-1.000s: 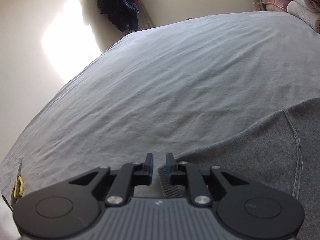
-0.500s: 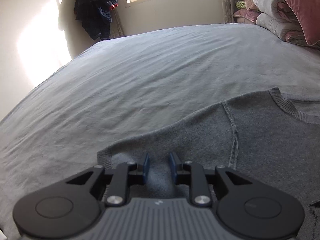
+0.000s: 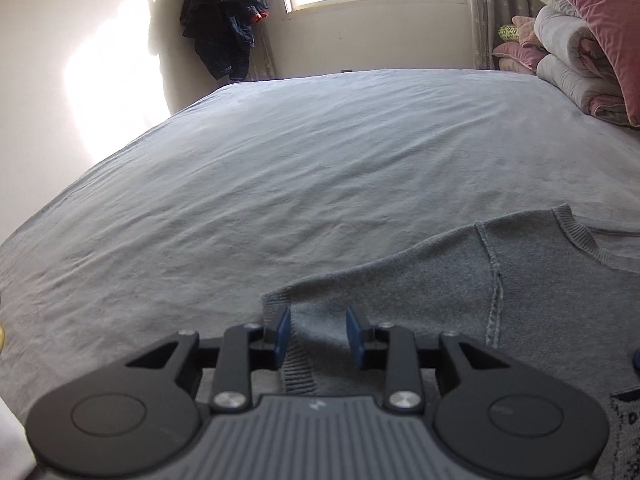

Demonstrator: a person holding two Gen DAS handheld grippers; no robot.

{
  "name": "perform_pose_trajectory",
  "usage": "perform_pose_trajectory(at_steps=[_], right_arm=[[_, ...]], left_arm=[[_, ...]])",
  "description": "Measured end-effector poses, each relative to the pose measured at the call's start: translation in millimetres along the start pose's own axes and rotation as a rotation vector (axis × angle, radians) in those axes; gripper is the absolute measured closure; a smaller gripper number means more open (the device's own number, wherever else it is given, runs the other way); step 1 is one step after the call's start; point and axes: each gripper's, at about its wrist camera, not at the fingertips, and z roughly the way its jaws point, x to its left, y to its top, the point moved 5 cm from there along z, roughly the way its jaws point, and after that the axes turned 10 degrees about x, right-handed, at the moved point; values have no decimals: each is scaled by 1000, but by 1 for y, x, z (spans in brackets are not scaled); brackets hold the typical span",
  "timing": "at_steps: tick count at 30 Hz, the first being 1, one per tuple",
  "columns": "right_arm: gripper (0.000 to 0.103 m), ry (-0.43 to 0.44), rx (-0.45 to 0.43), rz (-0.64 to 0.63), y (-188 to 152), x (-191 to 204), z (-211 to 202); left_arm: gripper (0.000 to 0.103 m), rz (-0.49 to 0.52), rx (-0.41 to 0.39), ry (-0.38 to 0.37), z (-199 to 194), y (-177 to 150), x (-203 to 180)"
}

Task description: Fold clothes

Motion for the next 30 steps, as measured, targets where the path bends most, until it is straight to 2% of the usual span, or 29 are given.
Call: perform_pose_trajectory(at_steps=[2,5,8,11,14,17,21,26,30], right_arm=[[64,-9,-1,-8,-1,1,1],[62,-26,-2,-22,-1,5,2],[60,-44,0,-34,-2,9,2],[60,-68,-3,-49,-4,16,-1],[58,-148,22,-61,-10,24,-5],[58,-178,67,-114,-21,39,-23],[58,-320,73,-245,-35,54,-63],[58,-450,68,-265,-58,35,-114],[58,-547,63,-257,-87,16,-148]], left_arm=[[71,-17,4,-73,-8,-7,-7],[71,-46,69,-140,-3,-29,-13],[71,-47,48,-114,-8,-50,-7],[71,-72,60,-108,-23,-64,6],[70,-98,73,-130,-42,-75,21],[70,-145,74,-180,-58,-87,30],[70,-149,54,-266,-79,-107,21],[68,-122,23,-377,-106,-131,5],[66,-44,2,-460,-117,-156,-10]])
